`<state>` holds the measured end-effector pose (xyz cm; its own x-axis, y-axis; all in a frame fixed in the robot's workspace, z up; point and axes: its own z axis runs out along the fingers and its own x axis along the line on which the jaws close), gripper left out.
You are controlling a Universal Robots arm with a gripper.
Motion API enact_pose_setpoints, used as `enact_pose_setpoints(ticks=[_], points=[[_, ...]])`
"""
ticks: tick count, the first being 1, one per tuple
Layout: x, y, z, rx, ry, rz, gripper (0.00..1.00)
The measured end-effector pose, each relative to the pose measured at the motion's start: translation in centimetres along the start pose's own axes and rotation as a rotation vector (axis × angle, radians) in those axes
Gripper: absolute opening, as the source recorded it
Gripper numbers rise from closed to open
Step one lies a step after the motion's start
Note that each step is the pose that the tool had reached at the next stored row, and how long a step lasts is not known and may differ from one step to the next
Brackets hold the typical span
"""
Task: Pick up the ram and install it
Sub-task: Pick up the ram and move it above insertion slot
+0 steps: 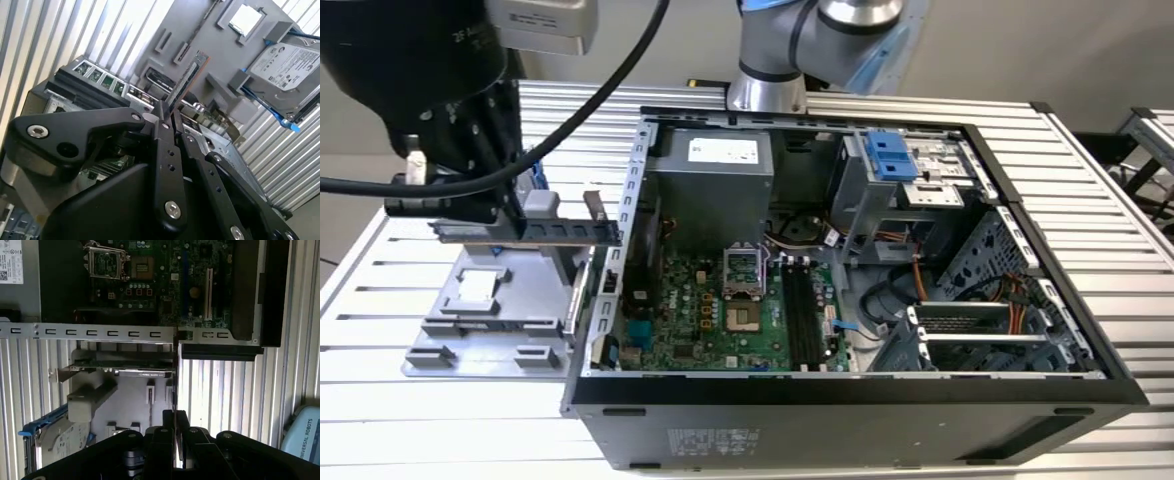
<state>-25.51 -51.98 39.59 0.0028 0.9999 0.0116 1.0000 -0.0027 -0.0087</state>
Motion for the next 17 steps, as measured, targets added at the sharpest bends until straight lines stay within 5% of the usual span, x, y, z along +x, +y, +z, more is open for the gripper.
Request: enact_pose_setpoints(ticks=[17], points=[[0.02,7.61,-0.06,0.0018,0.0,0.0,0.0]])
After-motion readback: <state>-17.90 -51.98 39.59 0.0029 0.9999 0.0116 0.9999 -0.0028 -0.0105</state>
